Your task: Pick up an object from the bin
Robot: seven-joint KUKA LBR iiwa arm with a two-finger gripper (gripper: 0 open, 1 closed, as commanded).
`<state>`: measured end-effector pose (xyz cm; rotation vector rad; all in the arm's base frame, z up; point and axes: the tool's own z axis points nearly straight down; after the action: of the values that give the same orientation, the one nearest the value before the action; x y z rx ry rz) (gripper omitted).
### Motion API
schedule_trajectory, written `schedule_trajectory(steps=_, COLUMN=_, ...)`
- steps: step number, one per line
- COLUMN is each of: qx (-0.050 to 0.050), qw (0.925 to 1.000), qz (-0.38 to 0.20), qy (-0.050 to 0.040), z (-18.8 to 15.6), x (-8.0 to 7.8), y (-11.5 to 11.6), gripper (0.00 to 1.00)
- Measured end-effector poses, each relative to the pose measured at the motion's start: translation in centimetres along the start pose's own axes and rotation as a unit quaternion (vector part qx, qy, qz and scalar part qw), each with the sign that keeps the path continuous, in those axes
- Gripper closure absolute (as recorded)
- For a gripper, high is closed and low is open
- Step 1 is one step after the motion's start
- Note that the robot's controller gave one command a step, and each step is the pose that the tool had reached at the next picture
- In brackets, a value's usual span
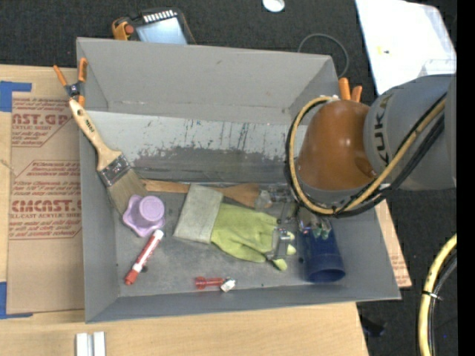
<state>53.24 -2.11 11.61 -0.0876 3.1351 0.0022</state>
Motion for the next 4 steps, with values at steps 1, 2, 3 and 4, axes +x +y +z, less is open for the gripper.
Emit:
schedule_trajectory(steps=1, qx=0.000, qw=0.9989, qz=0.046, qy=0.0014, z=3.0, x=0.3, y=-1.5, gripper=0.00)
schedule_trajectory(steps=2, qx=0.001, qw=0.9951, qz=-0.099, qy=0.0000, z=3.4, x=0.0, y=-0.8, gripper=0.00)
schedule_trajectory(steps=3, qx=0.001, qw=1.0000, qz=-0.003, qy=0.0014, z=4.4, x=-0.3, y=0.5, gripper=0.00)
schedule_trajectory(steps=4, qx=0.001, qw=1.0000, qz=-0.009, qy=0.0000, z=4.6, x=-0.9, y=1.8, gripper=0.00)
